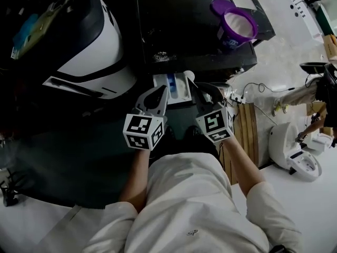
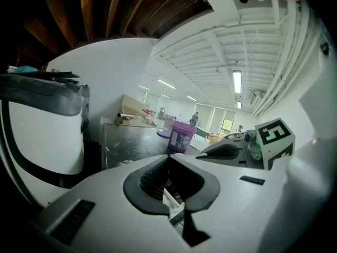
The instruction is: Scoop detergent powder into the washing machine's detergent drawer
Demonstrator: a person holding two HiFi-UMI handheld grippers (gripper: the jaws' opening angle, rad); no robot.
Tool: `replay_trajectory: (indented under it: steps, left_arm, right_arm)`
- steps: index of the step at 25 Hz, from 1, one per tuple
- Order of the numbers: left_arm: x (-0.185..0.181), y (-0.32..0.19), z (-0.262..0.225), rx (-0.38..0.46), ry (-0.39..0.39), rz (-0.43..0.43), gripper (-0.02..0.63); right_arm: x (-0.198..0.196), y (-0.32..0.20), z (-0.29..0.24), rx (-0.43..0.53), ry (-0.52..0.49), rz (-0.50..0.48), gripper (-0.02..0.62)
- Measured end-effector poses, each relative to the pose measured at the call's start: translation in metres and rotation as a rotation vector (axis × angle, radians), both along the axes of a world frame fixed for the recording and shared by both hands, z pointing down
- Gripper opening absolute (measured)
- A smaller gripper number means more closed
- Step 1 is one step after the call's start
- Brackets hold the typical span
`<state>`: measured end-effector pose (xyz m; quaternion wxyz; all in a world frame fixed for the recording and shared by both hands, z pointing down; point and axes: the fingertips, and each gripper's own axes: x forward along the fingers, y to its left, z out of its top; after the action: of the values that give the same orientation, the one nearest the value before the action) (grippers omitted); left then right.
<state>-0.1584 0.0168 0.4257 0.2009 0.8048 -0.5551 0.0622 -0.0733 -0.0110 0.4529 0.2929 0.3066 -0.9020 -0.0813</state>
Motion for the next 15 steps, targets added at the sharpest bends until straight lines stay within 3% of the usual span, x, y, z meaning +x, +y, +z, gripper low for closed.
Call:
replay_trajectory:
  steps: [15]
  left_arm:
    - [0.010,-0.020,-0.044,0.100,-0.049,0.093,0.018]
  right_arm:
    - [0.004,-0.012,-0.065,-0.023,-0.236,0.138,0.009]
